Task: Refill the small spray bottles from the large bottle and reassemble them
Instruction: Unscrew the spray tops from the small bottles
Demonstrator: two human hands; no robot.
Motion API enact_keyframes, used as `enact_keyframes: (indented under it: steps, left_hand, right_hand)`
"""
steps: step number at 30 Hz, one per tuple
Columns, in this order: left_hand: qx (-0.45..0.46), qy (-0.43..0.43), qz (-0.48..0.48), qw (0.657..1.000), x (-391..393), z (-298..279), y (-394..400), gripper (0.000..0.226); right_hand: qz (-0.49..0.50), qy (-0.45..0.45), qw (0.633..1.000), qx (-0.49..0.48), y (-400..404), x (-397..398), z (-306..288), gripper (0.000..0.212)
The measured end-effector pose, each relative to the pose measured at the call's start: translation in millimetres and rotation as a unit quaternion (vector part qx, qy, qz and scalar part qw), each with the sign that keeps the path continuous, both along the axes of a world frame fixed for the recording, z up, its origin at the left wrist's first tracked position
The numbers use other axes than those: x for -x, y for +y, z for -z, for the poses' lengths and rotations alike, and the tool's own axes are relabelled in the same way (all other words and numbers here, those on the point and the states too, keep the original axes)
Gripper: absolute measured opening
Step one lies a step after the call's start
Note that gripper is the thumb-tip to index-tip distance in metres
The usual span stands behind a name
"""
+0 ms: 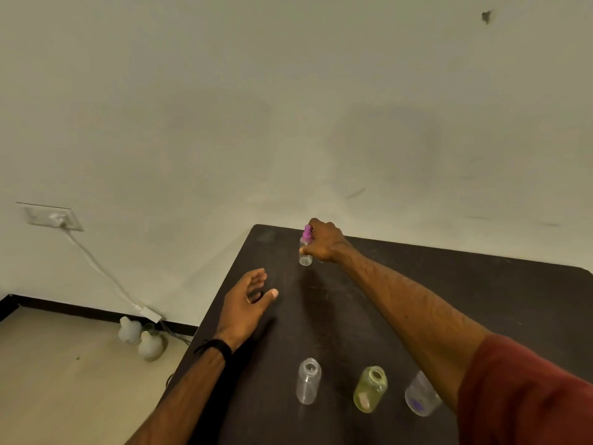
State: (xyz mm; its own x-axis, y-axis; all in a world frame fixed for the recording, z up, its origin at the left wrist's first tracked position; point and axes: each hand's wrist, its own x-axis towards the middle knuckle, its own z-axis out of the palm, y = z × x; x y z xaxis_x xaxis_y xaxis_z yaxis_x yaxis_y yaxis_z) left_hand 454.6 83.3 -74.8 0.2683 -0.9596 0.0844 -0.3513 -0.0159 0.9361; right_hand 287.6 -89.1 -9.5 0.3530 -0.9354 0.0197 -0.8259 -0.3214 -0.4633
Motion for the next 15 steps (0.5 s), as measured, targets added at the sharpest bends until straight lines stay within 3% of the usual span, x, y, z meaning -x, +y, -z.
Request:
enact_keyframes:
  steps: [11, 15]
  left_hand:
    - [0.044, 0.008, -0.006, 0.999, 12.2, -41.2, 27.4, 0.072]
    - [0.069, 0.018, -0.040, 0.997, 21.6, -56.4, 67.8, 0.058]
  right_hand:
    - [-0.171, -0.023, 0.985, 0.002, 96.3, -15.5, -74.8, 0.030]
    - [-0.204, -0.019, 0.979, 0.009, 154.6, -18.2, -92.2, 0.029]
